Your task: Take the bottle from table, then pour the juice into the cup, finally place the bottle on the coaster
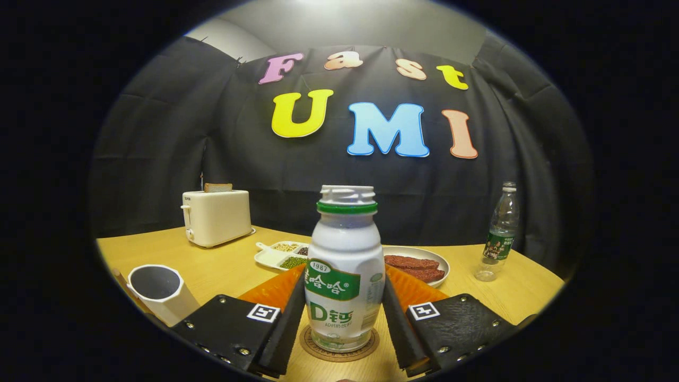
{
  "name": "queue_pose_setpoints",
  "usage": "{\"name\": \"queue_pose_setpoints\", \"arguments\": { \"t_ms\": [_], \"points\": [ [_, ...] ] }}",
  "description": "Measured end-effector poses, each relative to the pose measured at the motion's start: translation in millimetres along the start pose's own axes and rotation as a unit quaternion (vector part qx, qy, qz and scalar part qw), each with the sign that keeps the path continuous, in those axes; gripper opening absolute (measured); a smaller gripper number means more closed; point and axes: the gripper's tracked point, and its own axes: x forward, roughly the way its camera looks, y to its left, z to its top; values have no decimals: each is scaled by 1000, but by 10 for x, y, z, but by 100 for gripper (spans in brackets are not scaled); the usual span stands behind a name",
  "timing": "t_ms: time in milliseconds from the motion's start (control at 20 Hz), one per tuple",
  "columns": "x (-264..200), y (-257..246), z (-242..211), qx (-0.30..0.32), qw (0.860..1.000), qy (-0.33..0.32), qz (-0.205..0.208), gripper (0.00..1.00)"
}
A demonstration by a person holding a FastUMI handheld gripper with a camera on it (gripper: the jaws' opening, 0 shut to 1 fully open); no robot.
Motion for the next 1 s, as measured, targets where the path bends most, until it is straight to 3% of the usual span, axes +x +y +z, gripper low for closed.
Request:
{"name": "queue_pose_setpoints", "arguments": {
  "t_ms": [200,400,1000],
  "points": [
    [-149,43,239,15,1000,-23,-6,74],
    [-380,125,771,3,999,-49,-14,74],
    [-1058,105,2065,2,998,-59,-31,73]
  ]
}}
